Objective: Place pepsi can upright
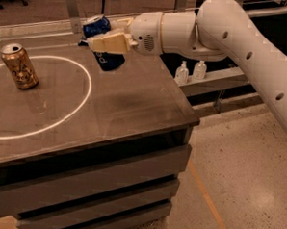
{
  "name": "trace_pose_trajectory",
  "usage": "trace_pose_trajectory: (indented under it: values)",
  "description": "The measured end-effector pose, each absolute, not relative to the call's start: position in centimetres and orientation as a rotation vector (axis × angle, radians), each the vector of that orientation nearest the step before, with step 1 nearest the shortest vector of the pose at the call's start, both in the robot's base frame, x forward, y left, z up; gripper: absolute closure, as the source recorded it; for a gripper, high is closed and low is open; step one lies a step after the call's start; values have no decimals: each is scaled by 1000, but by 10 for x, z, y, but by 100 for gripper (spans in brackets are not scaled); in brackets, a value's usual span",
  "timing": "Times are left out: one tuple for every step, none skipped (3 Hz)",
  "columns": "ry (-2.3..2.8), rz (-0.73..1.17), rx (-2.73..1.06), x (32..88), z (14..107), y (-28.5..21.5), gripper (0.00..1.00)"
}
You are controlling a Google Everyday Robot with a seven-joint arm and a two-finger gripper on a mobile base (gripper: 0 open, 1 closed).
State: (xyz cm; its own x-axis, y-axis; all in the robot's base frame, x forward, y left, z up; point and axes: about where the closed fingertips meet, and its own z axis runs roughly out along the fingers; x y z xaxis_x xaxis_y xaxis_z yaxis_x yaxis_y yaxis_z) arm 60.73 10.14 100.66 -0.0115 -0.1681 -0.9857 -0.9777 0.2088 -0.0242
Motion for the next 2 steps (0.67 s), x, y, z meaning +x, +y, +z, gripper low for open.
trace_pose_trajectory:
  values:
    - [1405, 956, -1159, 606, 1001, 104, 100]
    - [1364, 966, -1039, 603, 990, 109, 100]
